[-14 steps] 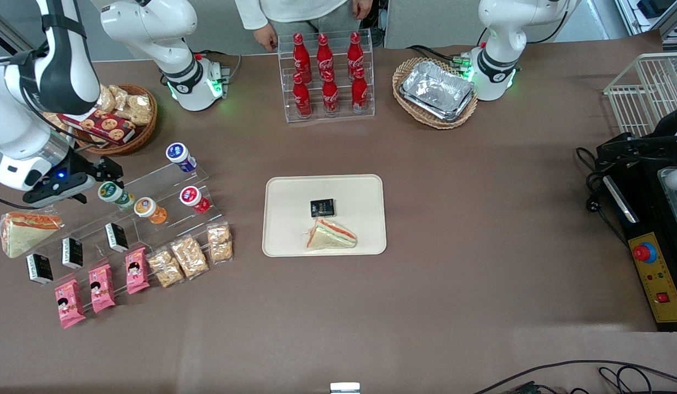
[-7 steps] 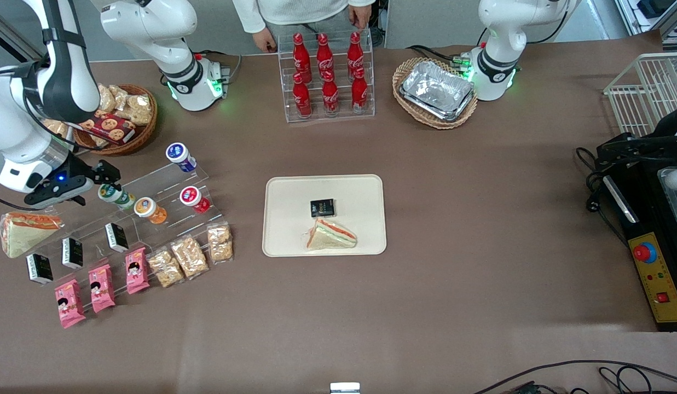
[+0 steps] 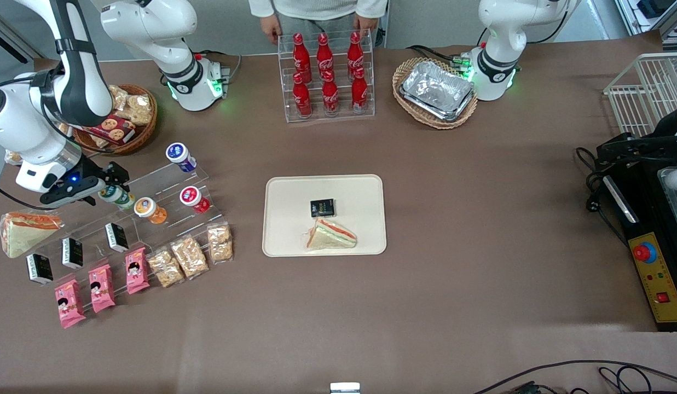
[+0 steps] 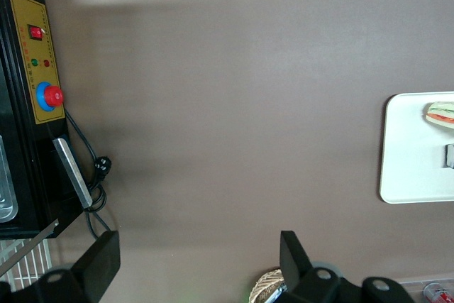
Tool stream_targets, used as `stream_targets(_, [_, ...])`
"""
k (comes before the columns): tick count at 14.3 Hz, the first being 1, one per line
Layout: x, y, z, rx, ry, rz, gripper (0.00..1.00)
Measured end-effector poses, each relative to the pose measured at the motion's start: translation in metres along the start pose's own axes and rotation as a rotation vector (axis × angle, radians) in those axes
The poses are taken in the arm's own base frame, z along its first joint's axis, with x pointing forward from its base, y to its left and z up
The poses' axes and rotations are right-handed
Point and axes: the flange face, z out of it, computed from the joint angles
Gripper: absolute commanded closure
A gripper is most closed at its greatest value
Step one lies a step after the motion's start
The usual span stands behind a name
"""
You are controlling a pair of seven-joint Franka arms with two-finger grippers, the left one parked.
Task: Place green gum on tray
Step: 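Lower the open right gripper around the green gum bottle and close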
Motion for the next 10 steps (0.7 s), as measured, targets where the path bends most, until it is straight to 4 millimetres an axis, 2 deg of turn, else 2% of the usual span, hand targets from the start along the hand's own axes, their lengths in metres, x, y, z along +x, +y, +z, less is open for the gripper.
stream_targets(1, [-0.0003, -0.0002, 0.0007, -0.001, 0.001, 0.000, 0.59])
stream_targets(5, [-0.0006, -0.0005, 0.0012, -0.001, 0.002, 0.000, 0.69])
stream_targets(8, [-0.0003, -0.0003, 0.0009, -0.002, 0.004, 0.000, 0.69])
stream_targets(10, [0.0048, 0.0024, -0.0067, -0.013, 0.019, -0.001, 0.68])
